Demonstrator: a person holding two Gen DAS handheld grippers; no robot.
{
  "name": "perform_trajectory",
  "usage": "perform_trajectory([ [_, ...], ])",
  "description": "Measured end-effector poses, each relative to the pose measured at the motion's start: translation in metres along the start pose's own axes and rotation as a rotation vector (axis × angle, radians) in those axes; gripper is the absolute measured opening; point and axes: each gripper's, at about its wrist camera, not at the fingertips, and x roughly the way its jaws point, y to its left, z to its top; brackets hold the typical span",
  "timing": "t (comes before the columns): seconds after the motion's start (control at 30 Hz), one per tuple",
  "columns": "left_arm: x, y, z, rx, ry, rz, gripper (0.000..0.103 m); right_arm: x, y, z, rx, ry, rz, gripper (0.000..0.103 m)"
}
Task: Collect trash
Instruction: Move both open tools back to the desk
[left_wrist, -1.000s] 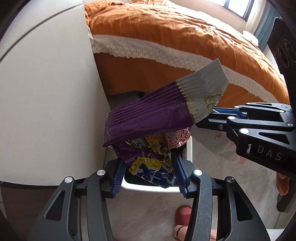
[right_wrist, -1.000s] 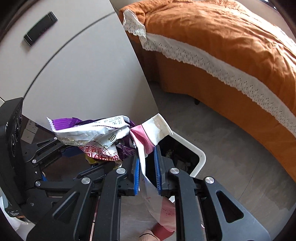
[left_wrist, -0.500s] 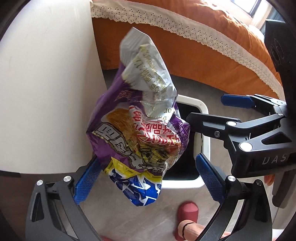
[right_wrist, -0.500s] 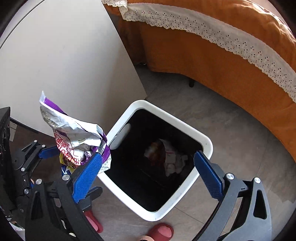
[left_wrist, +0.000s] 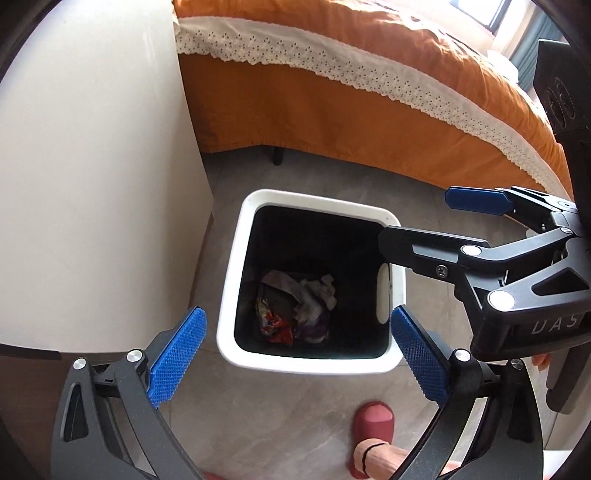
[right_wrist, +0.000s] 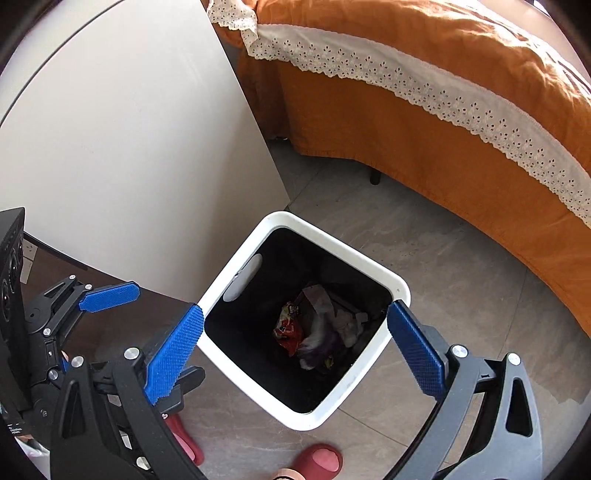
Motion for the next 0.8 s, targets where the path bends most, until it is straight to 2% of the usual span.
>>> perform_trajectory([
  [0.27, -0.053, -0.004, 0.014, 0.009, -0.048, 0.009, 0.098, -0.052, 0.016, 0.014, -0.004, -0.04, -0.008, 0.099],
  [0.8, -0.232, -0.002, 0.037, -0.017, -0.228, 0.064, 0.098, -0.203, 0.082, 0.05, -0.032, -0.193, 0.026, 0.099],
])
